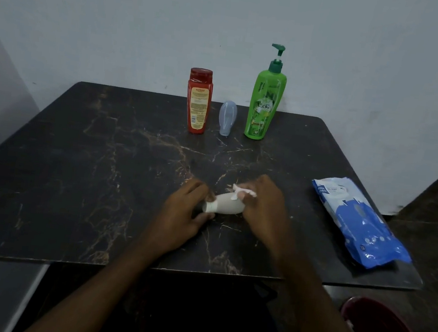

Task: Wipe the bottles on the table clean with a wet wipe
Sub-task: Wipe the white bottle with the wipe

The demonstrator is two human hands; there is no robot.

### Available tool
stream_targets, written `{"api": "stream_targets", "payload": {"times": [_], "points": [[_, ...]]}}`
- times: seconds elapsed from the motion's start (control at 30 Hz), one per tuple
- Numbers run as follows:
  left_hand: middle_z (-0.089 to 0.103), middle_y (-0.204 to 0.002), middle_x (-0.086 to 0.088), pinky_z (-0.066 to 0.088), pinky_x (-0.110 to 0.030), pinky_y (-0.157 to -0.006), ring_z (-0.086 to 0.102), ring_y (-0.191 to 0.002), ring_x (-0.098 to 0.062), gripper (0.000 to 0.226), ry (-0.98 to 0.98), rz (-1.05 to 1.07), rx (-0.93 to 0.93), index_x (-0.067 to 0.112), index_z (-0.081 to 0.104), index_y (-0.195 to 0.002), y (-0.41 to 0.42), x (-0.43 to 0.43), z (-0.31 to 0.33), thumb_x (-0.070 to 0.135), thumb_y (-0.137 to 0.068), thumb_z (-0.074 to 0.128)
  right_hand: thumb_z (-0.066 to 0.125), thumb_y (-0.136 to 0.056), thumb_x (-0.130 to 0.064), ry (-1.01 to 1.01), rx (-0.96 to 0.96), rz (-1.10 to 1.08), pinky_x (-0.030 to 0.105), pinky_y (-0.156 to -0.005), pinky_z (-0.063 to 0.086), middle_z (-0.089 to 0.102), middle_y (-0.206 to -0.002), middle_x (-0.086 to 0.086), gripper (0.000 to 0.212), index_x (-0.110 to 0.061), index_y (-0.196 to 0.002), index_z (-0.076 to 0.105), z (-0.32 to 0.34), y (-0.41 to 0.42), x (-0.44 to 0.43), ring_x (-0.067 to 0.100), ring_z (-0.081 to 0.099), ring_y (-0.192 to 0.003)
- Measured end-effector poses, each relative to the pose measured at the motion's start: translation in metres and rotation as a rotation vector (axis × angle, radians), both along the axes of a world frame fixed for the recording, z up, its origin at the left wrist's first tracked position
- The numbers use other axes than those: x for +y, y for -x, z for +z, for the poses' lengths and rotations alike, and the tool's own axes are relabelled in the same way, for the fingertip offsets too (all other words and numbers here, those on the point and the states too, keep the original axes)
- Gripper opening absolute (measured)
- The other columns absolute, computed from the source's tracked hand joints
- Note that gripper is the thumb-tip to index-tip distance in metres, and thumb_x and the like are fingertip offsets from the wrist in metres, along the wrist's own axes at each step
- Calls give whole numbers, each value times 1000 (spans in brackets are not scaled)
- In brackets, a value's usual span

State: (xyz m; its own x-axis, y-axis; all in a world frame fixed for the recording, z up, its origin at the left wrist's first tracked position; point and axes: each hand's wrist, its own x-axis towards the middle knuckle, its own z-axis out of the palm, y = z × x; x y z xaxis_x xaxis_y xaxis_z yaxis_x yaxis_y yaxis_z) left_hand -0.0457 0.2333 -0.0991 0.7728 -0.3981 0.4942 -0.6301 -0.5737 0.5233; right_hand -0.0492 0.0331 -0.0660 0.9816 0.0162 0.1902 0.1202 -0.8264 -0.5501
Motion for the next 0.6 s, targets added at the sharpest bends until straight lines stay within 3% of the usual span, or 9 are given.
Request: {"api": "stream_targets", "payload": {"times": [0.07,0.17,0.27,0.43,0.6], "points": [[59,-110,8,51,-32,-83,60,-97,-8,32,16,-7,-7,19,61,-104,0,1,0,14,-80,82,60,-94,-19,-140,47,-29,12,-75,40,58,-99,-6,23,-20,-115,71,-1,-3,-19,5,56,-87],[61,-108,9,51,-31,-82,60,-96,-7,34,49,0,-9,18,62,-104,-1,1,1,15,-78,85,62,-94,-20,-417,152,-55,26,-75,58,70,-97,-7,20,-21,-110,73,-7,-5,-33,7,66,-78],[64,-106,7,53,-33,-81,62,-96,-9,35,125,23,10,16,63,-101,-1,1,2,14,-75,88,61,-95,-13,-700,240,-84,22,-69,57,71,-97,2,21,-13,-114,70,-7,-2,-36,10,66,-80],[67,-103,4,54,-39,-78,64,-94,-14,35,243,39,53,12,66,-99,-3,3,2,11,-74,89,60,-94,-8,-1001,289,-131,27,-74,58,70,-94,9,25,-4,-117,65,-5,0,-34,16,65,-82],[68,-101,5,56,-49,-77,65,-92,-18,31,321,50,117,17,66,-97,-5,4,1,16,-75,89,63,-92,-10,-1151,246,-185,28,-76,59,73,-95,12,21,-5,-112,67,-9,5,-22,19,68,-83]]}}
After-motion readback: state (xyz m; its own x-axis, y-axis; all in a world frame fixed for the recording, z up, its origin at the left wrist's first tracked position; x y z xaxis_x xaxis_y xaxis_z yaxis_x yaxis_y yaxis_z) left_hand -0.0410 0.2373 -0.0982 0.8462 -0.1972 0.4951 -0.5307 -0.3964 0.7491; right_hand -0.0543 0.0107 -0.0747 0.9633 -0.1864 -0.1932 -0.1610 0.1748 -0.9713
